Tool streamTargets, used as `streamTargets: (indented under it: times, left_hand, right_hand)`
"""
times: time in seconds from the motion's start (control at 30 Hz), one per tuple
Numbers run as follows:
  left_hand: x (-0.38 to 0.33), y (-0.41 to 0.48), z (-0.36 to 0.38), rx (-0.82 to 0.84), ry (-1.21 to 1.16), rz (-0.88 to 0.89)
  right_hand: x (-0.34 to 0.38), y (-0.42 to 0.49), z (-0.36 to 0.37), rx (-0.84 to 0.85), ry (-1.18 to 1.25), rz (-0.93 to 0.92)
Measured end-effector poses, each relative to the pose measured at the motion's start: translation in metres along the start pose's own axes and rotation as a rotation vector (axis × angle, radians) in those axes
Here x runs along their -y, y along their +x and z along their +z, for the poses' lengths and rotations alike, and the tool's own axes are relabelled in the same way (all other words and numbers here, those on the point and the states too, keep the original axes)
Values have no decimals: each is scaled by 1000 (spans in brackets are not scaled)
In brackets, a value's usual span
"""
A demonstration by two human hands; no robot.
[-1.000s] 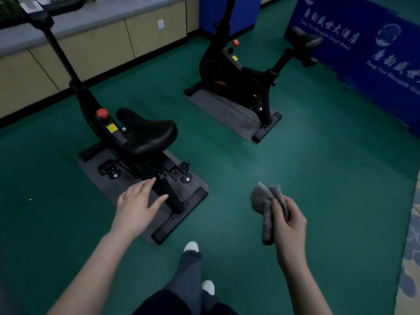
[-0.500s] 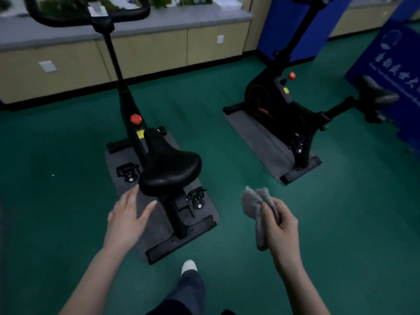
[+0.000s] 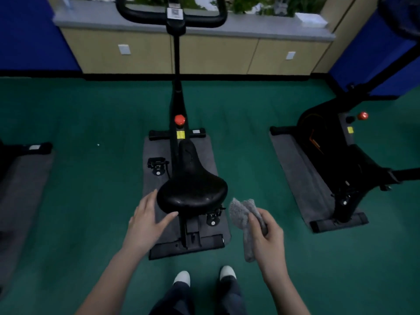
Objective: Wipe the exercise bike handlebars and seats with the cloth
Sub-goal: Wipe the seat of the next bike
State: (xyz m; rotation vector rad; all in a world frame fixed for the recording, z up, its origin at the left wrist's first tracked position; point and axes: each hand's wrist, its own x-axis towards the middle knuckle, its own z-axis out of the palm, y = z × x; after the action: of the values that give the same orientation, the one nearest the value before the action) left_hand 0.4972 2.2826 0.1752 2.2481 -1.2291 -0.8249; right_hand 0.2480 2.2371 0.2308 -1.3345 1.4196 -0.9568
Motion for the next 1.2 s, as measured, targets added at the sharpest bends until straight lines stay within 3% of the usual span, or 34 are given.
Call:
streamTargets:
  times: [0.47,0.8,0.97,1.2]
  left_hand:
    - [-32,14,44,-196,-275,-223]
    - [-4,20,49,-204,-333,-142]
    - [6,28,48,-236,-326,-72]
    - [6,29,52,-283,-406,-61]
  right_hand:
    - [-10,150,8,407,-80,-95]
    - [1,229,135,519,-254,-643]
    - [-8,244,169,845,-481,-883]
    - [-29,229,133,1190,-461,-1110]
